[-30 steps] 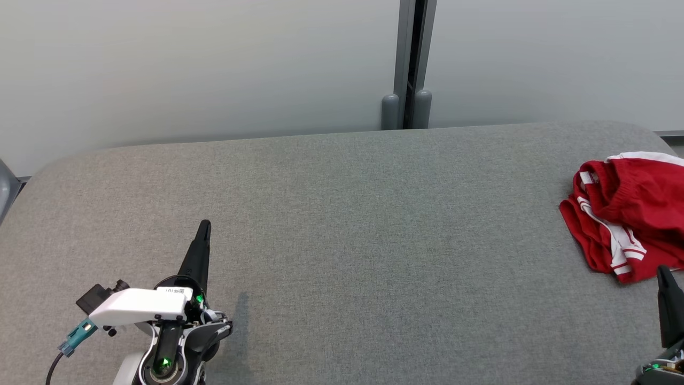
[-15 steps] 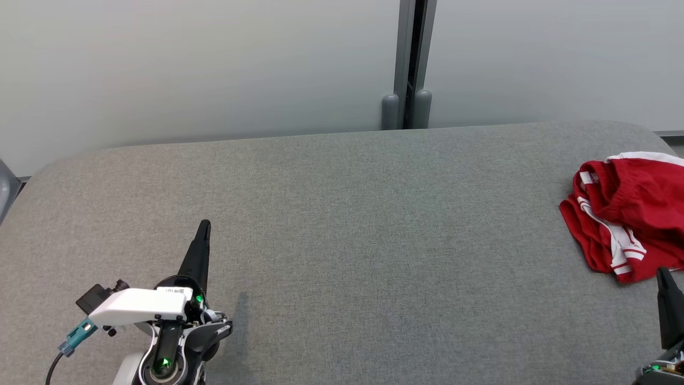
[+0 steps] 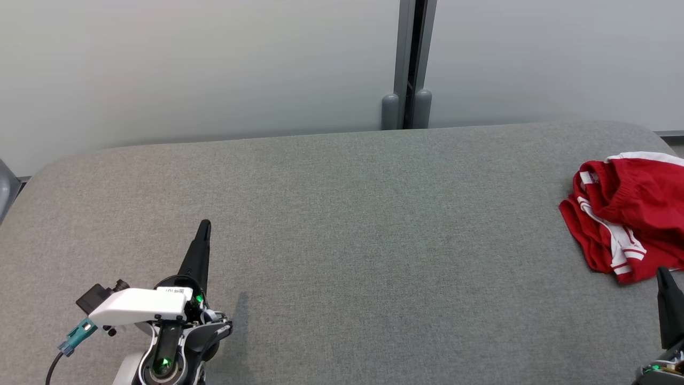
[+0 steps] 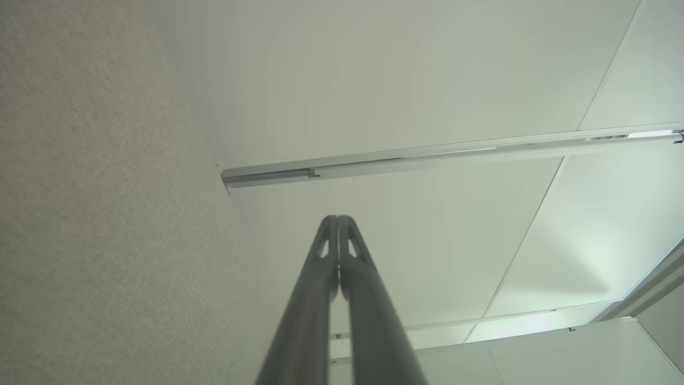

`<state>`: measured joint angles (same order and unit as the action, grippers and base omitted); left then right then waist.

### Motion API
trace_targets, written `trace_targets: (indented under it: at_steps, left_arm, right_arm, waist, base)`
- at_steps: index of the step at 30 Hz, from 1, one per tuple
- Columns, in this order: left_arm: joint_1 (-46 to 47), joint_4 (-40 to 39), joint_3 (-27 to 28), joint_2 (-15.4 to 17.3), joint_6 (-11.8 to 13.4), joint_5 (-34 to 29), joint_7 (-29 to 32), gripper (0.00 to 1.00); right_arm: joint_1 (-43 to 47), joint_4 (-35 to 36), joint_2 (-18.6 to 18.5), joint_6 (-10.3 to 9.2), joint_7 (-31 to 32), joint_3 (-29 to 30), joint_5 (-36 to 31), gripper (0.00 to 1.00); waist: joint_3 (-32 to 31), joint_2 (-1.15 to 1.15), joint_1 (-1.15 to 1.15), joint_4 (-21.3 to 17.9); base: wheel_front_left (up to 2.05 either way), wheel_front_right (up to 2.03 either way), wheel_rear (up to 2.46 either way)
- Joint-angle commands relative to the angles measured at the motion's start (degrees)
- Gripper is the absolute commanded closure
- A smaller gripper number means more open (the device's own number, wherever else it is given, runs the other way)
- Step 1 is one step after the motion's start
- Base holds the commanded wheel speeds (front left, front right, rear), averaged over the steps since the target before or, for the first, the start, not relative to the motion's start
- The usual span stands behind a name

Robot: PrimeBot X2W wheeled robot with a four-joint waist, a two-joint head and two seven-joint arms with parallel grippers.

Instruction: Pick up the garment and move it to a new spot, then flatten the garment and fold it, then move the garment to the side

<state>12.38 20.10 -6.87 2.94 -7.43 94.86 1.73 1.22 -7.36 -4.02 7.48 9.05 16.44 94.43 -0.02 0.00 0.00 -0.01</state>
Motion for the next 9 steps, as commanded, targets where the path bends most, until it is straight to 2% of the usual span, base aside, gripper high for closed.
trace_targets:
  at_steps: [1,9]
  left_arm:
    - [1.02,-0.03,0.20,0.18,-0.23,-0.16,0.03,1.00]
    - [1.01,-0.03,0.22,0.17,-0.23,-0.21,0.07,1.00]
  right_arm:
    - [0.34,0.34,-0.44,0.02,-0.16,0.13,0.51,1.00]
    - [0.38,0.35,-0.55,0.02,-0.29,-0.02,0.47,1.00]
  waist:
    - [0.00,0.00,0.00,0.00]
    - [0.00,0.00,0.00,0.00]
  base:
    - [0.00,0.00,0.00]
    - [0.00,0.00,0.00]
